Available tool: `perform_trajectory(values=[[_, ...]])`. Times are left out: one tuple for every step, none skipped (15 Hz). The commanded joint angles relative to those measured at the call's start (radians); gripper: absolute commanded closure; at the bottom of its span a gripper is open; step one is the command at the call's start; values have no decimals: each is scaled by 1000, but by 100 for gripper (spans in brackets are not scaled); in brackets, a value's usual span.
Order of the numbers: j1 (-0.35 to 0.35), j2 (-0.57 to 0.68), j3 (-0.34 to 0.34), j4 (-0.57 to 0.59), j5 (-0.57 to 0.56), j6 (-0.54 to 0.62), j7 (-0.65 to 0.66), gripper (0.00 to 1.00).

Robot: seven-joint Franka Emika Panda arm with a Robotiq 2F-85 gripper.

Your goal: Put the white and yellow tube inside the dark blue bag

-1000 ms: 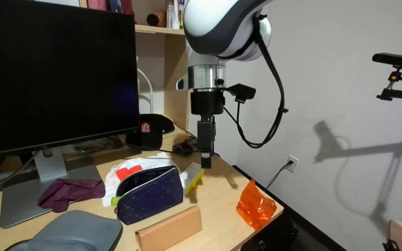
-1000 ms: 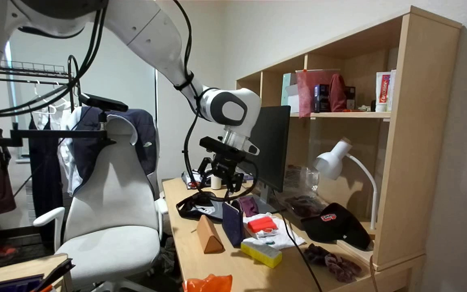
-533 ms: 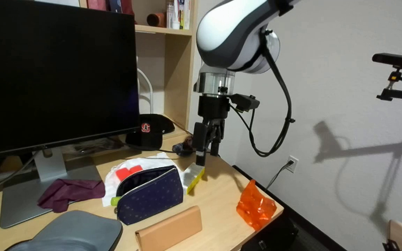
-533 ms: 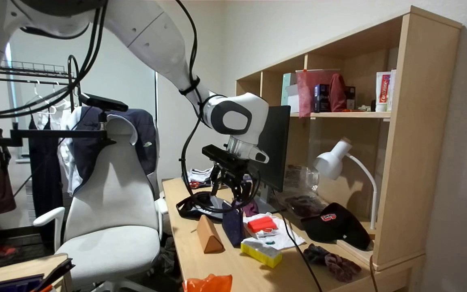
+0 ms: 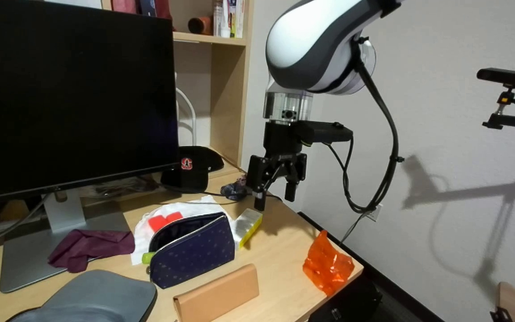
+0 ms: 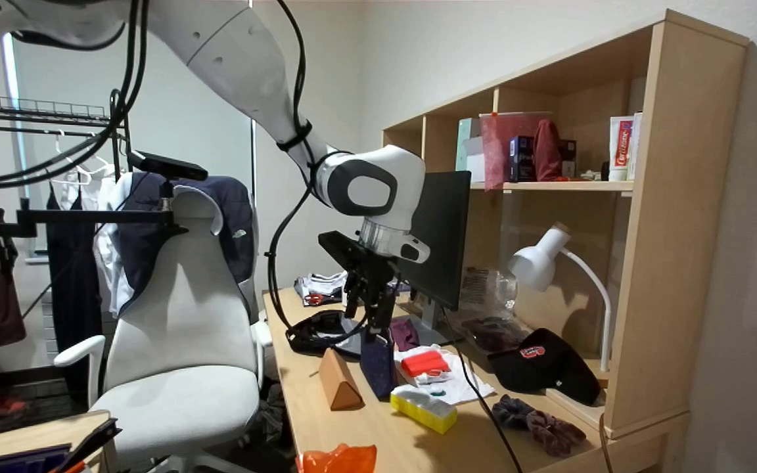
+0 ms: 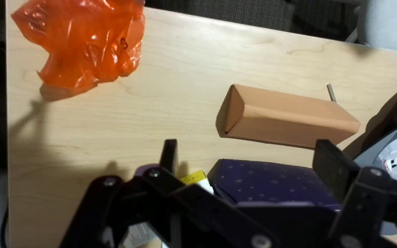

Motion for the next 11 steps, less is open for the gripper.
perform_trajectory(values=[[26,-64,-23,-62,-57,9,151,0],[31,-69,-27,-64,-79,-3,183,0],[35,-73,-31,-66,-107,-11,214,0],[38,-74,-31,-65,-126,-21,230,0],[43,-74,-33,-63,-155,-34,250,0],[42,-68,-31,-51,-169,-73,244,0],[30,-44,-25,-37,-129,-32,205,0],[31,-44,-25,-36,-132,-37,206,0],[31,-44,-25,-36,-132,-36,206,0],[31,-44,-25,-36,-132,-36,206,0],[31,-44,-26,-36,-132,-36,207,0]])
